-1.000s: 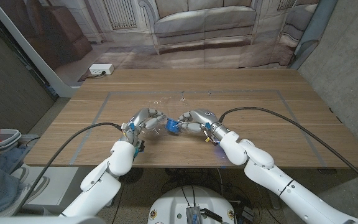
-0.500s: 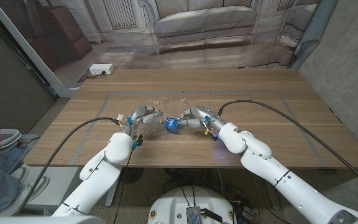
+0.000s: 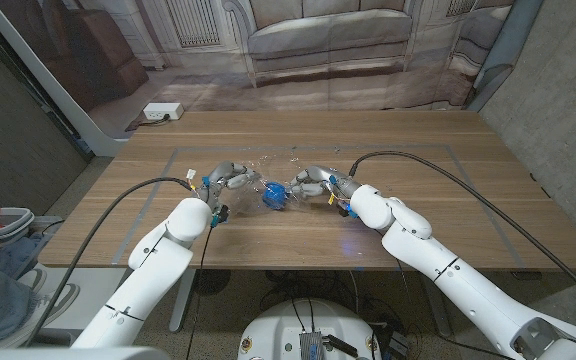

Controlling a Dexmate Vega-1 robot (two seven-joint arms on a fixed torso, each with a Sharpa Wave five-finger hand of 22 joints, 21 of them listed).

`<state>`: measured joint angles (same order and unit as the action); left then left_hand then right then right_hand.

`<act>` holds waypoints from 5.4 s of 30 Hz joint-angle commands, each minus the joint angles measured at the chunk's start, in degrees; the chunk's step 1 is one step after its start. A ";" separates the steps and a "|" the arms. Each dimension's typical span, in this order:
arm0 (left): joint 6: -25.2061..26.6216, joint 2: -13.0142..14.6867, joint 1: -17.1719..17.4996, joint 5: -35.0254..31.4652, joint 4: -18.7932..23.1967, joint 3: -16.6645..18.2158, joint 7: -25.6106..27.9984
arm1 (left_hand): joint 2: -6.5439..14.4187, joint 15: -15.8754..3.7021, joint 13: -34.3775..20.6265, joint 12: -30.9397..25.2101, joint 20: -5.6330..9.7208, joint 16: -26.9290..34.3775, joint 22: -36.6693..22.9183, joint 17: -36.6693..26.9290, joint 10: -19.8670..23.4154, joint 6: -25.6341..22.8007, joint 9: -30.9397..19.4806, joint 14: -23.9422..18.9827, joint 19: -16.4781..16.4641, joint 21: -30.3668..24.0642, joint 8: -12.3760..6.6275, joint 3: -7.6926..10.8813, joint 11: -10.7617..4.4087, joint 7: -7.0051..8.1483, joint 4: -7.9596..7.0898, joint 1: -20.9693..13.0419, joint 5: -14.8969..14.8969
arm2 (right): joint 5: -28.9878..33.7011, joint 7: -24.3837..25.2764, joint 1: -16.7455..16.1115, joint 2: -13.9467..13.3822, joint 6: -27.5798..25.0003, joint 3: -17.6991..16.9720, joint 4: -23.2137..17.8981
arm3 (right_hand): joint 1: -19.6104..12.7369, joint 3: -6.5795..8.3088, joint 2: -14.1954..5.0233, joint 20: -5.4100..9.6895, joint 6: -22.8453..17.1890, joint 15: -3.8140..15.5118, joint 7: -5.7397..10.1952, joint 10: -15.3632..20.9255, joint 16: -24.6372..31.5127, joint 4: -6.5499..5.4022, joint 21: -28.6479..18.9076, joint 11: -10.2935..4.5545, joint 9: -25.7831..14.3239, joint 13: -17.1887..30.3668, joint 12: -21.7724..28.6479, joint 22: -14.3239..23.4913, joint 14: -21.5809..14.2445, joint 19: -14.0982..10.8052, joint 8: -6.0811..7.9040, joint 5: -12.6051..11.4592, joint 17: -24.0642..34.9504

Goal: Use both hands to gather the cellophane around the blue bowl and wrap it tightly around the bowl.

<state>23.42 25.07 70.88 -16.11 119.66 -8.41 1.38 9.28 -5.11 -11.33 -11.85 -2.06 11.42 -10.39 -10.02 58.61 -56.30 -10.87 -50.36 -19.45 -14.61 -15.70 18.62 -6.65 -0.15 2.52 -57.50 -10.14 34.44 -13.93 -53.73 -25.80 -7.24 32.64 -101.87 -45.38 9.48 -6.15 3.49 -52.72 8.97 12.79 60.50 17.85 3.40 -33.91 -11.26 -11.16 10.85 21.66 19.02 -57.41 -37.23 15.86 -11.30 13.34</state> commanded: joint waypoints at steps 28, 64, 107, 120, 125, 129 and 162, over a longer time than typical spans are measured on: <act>17.44 8.11 -15.03 -4.74 -5.46 -11.87 -12.79 | -0.43 5.50 -1.55 1.27 -3.99 -1.57 -0.58 -0.54 -9.86 8.92 -0.74 11.16 6.72 2.97 4.01 4.06 2.55 -1.98 -2.34 1.57 0.13 | -1.63 -4.06 12.16 3.07 -9.25 6.22 9.85 | 0.67 -0.08 0.25 4.53 -3.31 3.61 0.04 0.38 -1.54 0.53 -1.73 -0.33 -0.05 -0.09 -2.04 -0.29 -1.40 0.92 -1.00 0.43 -0.50; 11.84 10.44 -15.56 -24.13 -9.71 -19.93 -4.56 | -4.14 4.56 -0.84 1.58 -2.94 -1.27 -0.42 -0.49 -17.52 14.09 -0.68 20.21 13.69 3.63 4.51 3.92 1.00 0.71 -2.33 3.90 0.27 | 11.37 -5.92 15.10 2.57 -15.46 13.45 8.61 | 0.60 -0.89 2.12 1.31 15.59 0.98 -0.19 -23.48 -6.32 3.01 -3.09 1.64 -0.67 2.07 -10.08 -2.36 10.78 7.86 -5.92 0.06 2.42; 8.65 11.89 -7.99 -25.46 -3.64 -14.28 -2.21 | -10.93 7.27 -0.93 1.32 -4.41 -1.26 -0.84 -0.87 -40.88 40.53 -0.61 37.17 24.10 3.74 5.27 -1.08 5.26 -2.15 -2.51 9.74 0.06 | 10.98 5.39 5.22 1.72 -10.14 5.65 -2.04 | 10.51 -6.66 6.74 -13.05 41.27 -11.65 -5.87 -44.42 -7.53 -0.02 5.38 9.99 -0.54 0.89 -10.13 -8.20 42.71 23.12 -5.29 -0.89 -0.88; 2.50 10.56 -1.68 -26.82 -4.64 -12.61 10.18 | -13.08 7.21 -0.89 1.08 -5.81 -0.97 -0.83 -0.85 -42.90 43.46 -0.51 38.56 24.69 3.28 5.32 -2.70 4.88 -2.12 -2.51 10.98 -0.25 | 19.33 21.10 2.08 1.37 -1.62 7.87 1.89 | 7.34 -6.24 7.55 -13.34 40.70 -10.73 -4.48 -43.36 -6.84 2.03 5.34 7.52 -0.48 0.82 -9.20 -8.53 41.48 20.10 -4.45 -2.06 -1.90; 2.01 10.40 -0.72 -29.91 -6.19 -14.05 13.48 | -13.52 6.46 -0.88 0.93 -5.89 -0.82 -0.80 -0.79 -43.47 44.17 -0.51 38.77 24.79 3.14 5.13 -2.86 3.80 -1.06 -2.10 10.53 -0.48 | 21.94 20.43 2.22 2.07 -2.58 8.73 3.38 | 5.13 -5.59 7.31 -12.93 40.63 -8.92 -4.13 -43.61 -6.89 3.14 5.71 7.06 -0.47 0.81 -9.15 -8.57 41.64 19.84 -4.31 -2.69 -2.15; 2.72 10.16 -0.16 -30.68 -6.36 -14.55 13.19 | -13.67 6.22 -0.87 0.75 -5.96 -0.72 -0.79 -0.76 -43.60 44.35 -0.51 38.83 25.18 3.17 4.94 -2.88 3.06 -0.09 -1.79 10.10 -0.64 | 23.87 19.93 2.27 2.39 -3.43 9.34 4.00 | 4.33 -5.35 7.16 -12.69 40.61 -8.36 -3.96 -44.16 -6.99 3.51 5.89 6.63 -0.47 0.81 -9.29 -8.58 41.98 19.78 -4.27 -2.94 -2.21; -3.78 8.62 -0.21 -30.22 -13.62 -15.89 22.08 | -11.66 3.10 -0.56 -0.81 -5.06 0.35 -0.54 -0.62 -38.86 37.59 -0.53 35.26 23.69 2.22 2.56 -1.11 -2.06 5.27 0.71 4.97 -1.12 | 29.87 25.52 5.22 1.74 1.04 12.27 12.99 | -3.05 -2.71 4.53 -6.86 35.19 -3.93 -0.24 -41.54 -5.49 5.31 4.86 3.84 -0.48 0.75 -7.70 -8.40 37.71 12.20 -2.73 -4.70 -1.89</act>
<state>21.72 33.81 71.35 -47.02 107.23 -24.11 22.16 -2.88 -1.85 -11.71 -12.57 -7.17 11.54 -10.92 -10.65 19.71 -18.54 -11.18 -14.33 4.71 -12.13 -13.19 17.26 -8.52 4.71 2.94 -52.14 -11.06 63.85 10.50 -49.52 -24.09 -7.23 44.47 -91.48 -47.79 6.36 -1.52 -3.56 -16.74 2.38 12.60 18.39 11.91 8.77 -28.70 -7.02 -11.46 11.45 13.62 10.51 -18.88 -24.25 12.54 -15.75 11.26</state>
